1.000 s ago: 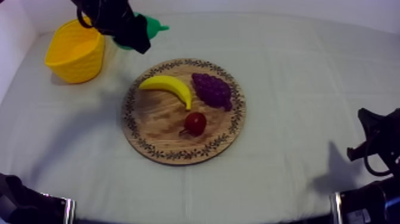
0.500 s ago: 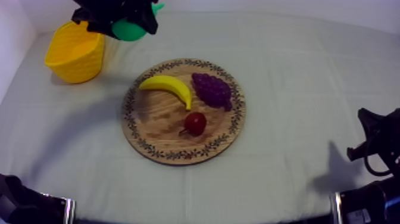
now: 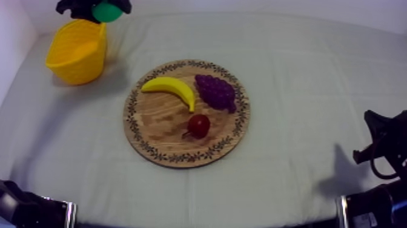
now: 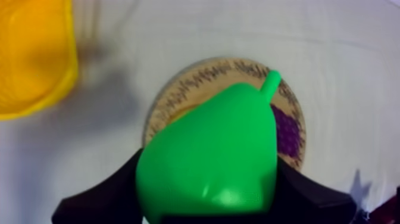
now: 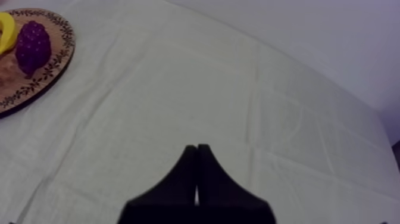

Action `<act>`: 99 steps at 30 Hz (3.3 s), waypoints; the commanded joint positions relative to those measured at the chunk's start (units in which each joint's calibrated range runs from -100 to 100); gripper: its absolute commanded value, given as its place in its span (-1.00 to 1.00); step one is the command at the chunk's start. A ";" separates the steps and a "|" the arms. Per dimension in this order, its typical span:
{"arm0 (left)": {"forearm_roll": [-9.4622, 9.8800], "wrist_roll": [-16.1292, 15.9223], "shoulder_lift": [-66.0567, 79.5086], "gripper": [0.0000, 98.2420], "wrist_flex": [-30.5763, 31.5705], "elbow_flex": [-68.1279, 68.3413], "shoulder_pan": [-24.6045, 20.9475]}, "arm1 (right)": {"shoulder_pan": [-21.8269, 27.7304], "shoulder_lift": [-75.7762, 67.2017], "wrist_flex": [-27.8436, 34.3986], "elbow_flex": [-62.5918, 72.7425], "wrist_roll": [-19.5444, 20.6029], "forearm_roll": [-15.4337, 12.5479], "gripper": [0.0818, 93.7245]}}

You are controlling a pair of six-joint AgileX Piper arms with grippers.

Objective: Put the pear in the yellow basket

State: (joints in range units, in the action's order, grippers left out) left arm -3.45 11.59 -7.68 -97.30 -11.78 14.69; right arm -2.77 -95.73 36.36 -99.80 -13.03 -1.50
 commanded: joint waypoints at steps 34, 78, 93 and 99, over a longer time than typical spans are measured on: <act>0.54 -9.50 -22.39 0.04 -1.36 -17.61 -18.20 | 0.01 -0.03 0.02 0.02 0.02 0.01 -0.99; 0.04 -14.59 -34.25 0.78 3.14 -20.93 -20.07 | 0.01 -0.03 0.02 0.02 0.02 0.01 -0.99; -0.42 -13.49 -14.96 0.44 4.21 -3.44 -19.20 | 0.01 -0.03 0.02 0.02 0.02 0.01 -0.99; -0.40 -13.38 -4.53 0.32 4.25 5.71 -18.83 | 0.01 -0.03 0.02 0.02 0.02 0.01 -0.99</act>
State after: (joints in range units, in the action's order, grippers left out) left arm -3.77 -1.78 -16.25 -93.12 -9.59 -4.15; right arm -2.77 -95.73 36.36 -99.80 -13.03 -1.50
